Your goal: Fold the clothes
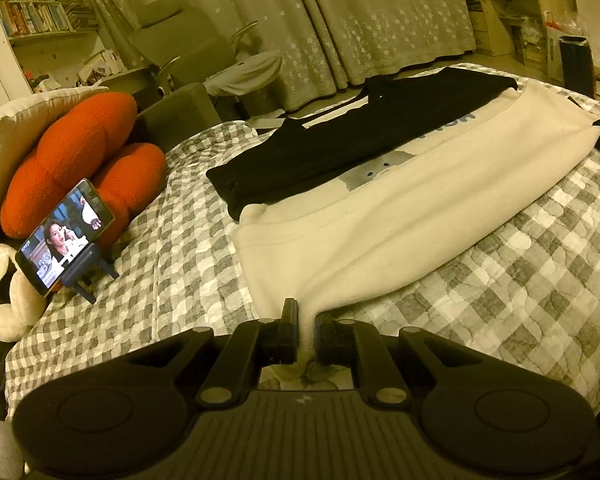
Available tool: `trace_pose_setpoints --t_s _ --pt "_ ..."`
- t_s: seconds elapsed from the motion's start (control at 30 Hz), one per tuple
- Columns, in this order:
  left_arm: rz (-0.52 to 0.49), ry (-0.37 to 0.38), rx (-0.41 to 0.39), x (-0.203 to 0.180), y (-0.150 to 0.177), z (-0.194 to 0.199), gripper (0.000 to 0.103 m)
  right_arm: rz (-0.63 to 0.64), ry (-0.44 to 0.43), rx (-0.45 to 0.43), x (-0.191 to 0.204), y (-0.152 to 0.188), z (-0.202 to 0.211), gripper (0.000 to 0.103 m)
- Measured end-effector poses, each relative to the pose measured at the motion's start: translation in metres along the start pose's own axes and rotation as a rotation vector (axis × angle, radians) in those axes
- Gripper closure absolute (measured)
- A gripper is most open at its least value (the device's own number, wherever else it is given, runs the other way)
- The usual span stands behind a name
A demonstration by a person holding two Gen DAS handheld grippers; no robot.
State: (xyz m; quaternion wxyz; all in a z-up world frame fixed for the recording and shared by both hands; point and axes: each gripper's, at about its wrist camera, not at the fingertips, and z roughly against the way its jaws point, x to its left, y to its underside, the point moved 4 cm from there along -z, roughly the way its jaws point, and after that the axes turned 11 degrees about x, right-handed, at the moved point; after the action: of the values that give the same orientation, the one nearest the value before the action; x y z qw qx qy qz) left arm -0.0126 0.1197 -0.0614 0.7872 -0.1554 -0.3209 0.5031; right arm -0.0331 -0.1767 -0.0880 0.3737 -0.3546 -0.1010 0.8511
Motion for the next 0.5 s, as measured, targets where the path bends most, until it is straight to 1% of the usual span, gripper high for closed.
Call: trace_pose_setpoints --t_s 0.13,0.27,0.33,0.4,0.5 --pt "0.025 0.016 -0.018 0.004 0.0 0.004 0.094 -0.041 0.016 -0.028 -0.004 -0.001 0.006 0.093" --pt "0.04 0.017 -0.067 0.009 -0.003 0.013 0.094 -0.128 0.005 -0.076 -0.017 0.0 0.018 0.093" --pt "0.048 0.02 -0.072 0.01 -0.003 0.014 0.094 -0.15 0.002 -0.089 -0.02 0.001 0.023 0.094" --pt "0.047 0.022 -0.073 0.01 -0.003 0.015 0.094 -0.162 0.001 -0.099 -0.022 0.002 0.027 0.094" --pt "0.046 0.029 -0.088 0.011 -0.001 0.02 0.094 -0.146 0.007 -0.111 -0.021 0.004 0.035 0.094"
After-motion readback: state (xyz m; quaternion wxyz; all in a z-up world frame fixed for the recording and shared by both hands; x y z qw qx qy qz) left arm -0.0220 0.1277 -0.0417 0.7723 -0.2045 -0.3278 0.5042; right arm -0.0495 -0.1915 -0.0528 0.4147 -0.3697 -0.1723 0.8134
